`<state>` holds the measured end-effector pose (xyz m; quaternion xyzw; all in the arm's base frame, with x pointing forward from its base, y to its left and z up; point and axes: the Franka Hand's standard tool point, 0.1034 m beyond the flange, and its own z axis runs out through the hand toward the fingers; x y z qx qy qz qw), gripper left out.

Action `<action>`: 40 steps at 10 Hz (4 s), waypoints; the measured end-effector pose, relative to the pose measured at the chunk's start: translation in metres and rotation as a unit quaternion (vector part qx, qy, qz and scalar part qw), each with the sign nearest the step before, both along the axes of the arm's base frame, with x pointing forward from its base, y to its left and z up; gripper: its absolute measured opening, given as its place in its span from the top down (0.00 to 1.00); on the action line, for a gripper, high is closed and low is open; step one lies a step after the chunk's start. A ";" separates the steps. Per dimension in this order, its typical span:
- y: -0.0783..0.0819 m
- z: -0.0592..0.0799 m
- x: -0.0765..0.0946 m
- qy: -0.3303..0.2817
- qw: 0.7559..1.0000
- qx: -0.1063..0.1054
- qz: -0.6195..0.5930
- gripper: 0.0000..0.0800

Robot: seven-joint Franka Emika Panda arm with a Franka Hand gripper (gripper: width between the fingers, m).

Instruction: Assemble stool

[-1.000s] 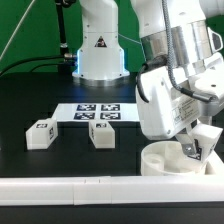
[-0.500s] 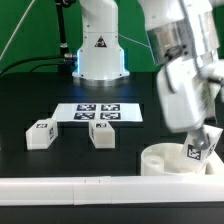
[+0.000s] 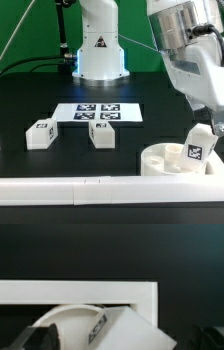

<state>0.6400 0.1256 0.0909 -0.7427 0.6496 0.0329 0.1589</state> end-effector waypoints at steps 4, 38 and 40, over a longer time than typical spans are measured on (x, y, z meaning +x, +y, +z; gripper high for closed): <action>-0.004 0.021 0.012 -0.082 0.939 -0.076 0.324 0.19; -0.059 -0.029 0.017 -0.039 0.890 -0.182 0.416 0.58; -0.067 -0.029 0.010 -0.007 0.949 -0.190 0.252 0.58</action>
Offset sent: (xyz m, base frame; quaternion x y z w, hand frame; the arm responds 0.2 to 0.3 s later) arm -0.0087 0.0255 -0.0088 -0.0312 -0.0078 -0.5073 0.8611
